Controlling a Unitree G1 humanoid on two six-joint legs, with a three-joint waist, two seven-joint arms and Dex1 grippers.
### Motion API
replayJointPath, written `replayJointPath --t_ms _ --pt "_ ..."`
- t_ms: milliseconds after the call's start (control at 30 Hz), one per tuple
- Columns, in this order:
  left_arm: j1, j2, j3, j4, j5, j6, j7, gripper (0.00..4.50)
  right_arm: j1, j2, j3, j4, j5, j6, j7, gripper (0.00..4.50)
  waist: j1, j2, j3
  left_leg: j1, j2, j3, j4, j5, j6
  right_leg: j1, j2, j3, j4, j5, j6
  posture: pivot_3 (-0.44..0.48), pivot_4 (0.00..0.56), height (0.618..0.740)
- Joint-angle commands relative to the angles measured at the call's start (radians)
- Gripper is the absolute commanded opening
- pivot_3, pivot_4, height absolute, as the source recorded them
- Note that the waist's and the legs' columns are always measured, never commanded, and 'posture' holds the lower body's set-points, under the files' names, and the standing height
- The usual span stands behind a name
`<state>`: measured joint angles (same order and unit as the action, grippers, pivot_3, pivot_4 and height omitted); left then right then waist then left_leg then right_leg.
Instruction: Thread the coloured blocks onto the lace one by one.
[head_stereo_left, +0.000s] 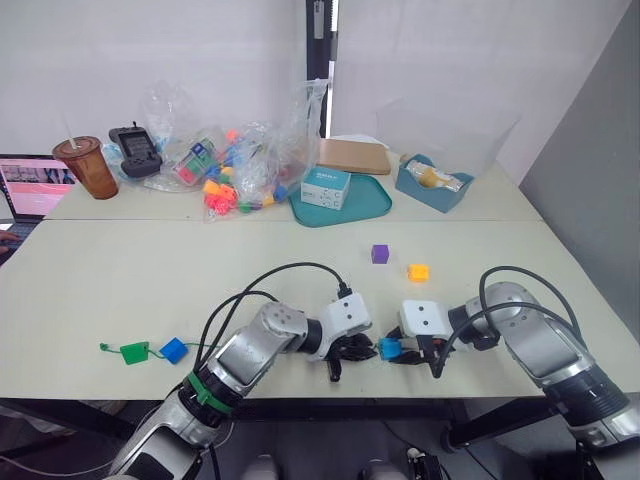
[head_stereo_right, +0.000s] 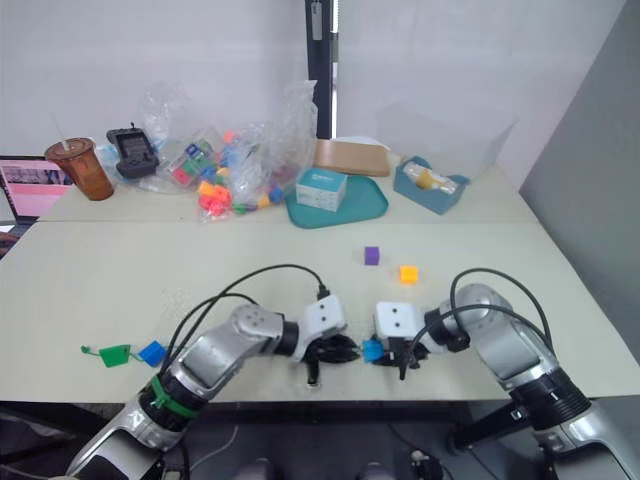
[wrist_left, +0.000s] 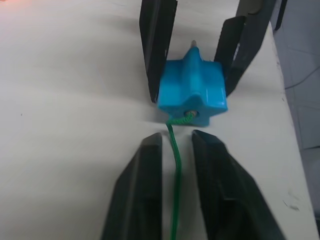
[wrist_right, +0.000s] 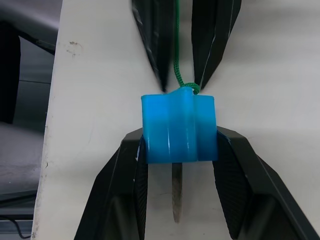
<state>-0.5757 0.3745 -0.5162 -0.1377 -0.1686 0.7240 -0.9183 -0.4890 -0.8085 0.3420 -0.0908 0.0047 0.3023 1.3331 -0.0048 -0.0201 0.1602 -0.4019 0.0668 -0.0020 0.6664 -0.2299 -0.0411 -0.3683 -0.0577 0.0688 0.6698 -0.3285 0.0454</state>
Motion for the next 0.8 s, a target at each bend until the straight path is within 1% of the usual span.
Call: replayJointPath --t_ms 33,133,167,233,267,367,500,600,700,800 --pt "-0.007 0.022 0.032 -0.087 -0.036 0.032 -0.021 2.54 0.016 0.000 -0.013 -0.057 0.022 0.073 -0.014 2.36 0.000 0.000 0.000 0.000 0.000 0.000 0.000 0.000 0.000 0.000 0.000 0.000 0.000 0.000 0.000 0.000 0.150 0.740" --pt "-0.024 0.038 0.011 -0.107 -0.014 0.020 -0.017 3.53 0.011 -0.010 -0.044 -0.102 0.064 0.136 -0.013 3.32 0.000 0.000 0.000 -0.001 0.000 0.000 0.000 0.000 0.000 -0.001 0.000 0.000 0.000 0.000 0.000 0.000 0.150 0.740" --pt "-0.028 0.038 0.005 -0.108 -0.013 0.018 -0.019 3.92 0.009 -0.010 -0.052 -0.111 0.077 0.154 -0.014 3.73 0.001 0.000 0.000 -0.002 0.000 0.000 0.000 0.000 0.000 -0.002 0.000 0.000 0.000 0.000 0.000 0.000 0.150 0.740" --pt "-0.041 0.015 -0.018 -0.095 -0.006 0.011 -0.014 4.50 0.014 -0.032 -0.082 -0.144 0.107 0.174 -0.010 4.38 0.005 0.000 0.000 -0.003 0.000 0.000 0.000 0.000 0.000 -0.002 0.000 0.000 -0.001 0.000 0.000 0.000 0.150 0.740" --pt "-0.050 0.001 -0.032 -0.080 0.004 0.001 -0.011 4.50 0.018 -0.040 -0.103 -0.162 0.128 0.189 -0.010 4.45 0.010 0.000 0.000 -0.003 -0.001 0.000 0.000 0.000 0.000 -0.002 -0.001 0.000 -0.001 0.000 0.000 0.000 0.150 0.740" --pt "-0.076 -0.040 -0.061 -0.015 0.041 -0.036 0.010 4.50 0.038 -0.073 -0.137 -0.187 0.162 0.199 -0.005 4.45 0.018 0.000 0.000 -0.004 -0.001 0.000 0.000 0.000 0.000 -0.002 -0.001 0.000 -0.003 0.001 0.001 0.000 0.150 0.740" --pt "-0.128 -0.134 -0.079 0.116 0.077 -0.100 0.037 4.50 0.097 -0.131 -0.169 -0.131 0.146 0.118 -0.007 4.45 0.020 0.000 0.000 -0.004 -0.001 0.000 0.000 0.000 0.000 -0.002 -0.001 0.000 -0.004 0.001 0.001 0.000 0.150 0.740" --pt "-0.144 -0.170 -0.101 0.189 0.103 -0.136 0.033 4.50 0.118 -0.133 -0.169 -0.100 0.142 0.077 -0.021 4.45 0.014 0.000 0.000 -0.005 -0.002 0.000 0.000 -0.001 0.001 -0.002 -0.001 0.000 -0.005 0.001 0.001 0.000 0.150 0.740" --pt "-0.147 -0.194 -0.107 0.238 0.102 -0.155 0.007 3.73 0.125 -0.123 -0.157 -0.079 0.135 0.052 -0.034 4.50 0.008 0.000 0.000 -0.004 -0.001 0.001 -0.001 -0.001 0.001 -0.002 -0.001 0.000 -0.005 0.001 0.001 0.000 0.150 0.740" --pt "-0.146 -0.199 -0.115 0.251 0.099 -0.159 -0.027 2.70 0.121 -0.117 -0.147 -0.066 0.132 0.043 -0.042 4.50 0.008 0.000 0.000 -0.004 -0.001 0.001 -0.001 -0.001 0.001 -0.002 -0.001 0.000 -0.005 0.001 0.001 0.000 0.150 0.740"
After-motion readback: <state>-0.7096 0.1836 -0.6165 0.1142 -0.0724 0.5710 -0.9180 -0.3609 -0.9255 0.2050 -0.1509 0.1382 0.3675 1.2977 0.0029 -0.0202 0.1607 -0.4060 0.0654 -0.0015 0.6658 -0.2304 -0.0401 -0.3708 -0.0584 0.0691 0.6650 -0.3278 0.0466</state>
